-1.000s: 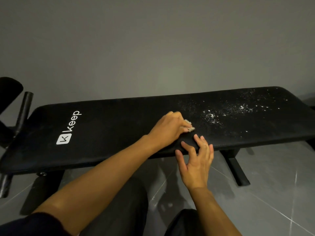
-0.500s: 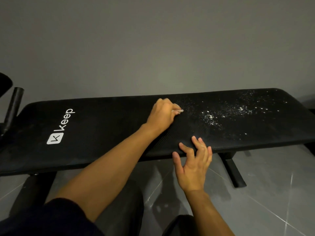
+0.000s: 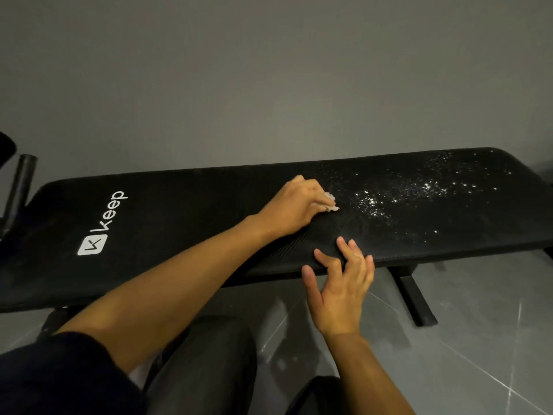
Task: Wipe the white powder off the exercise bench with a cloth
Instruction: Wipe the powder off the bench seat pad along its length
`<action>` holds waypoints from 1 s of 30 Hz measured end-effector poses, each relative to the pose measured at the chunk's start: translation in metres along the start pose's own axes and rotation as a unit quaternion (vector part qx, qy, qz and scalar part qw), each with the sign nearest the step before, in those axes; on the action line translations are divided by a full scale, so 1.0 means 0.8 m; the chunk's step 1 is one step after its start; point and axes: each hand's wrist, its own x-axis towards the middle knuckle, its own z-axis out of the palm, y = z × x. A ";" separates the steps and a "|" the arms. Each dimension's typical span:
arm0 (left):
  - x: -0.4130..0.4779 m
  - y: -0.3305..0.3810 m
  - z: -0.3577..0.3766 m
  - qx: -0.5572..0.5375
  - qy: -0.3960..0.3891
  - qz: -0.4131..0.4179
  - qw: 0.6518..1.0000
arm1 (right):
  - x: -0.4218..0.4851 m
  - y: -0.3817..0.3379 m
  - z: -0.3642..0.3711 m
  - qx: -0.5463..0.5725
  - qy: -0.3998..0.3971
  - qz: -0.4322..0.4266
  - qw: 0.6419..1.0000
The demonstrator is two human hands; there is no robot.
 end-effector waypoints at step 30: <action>0.080 -0.033 -0.007 0.018 0.056 -0.209 0.976 | 0.007 0.003 0.006 0.022 0.012 -0.002 1.000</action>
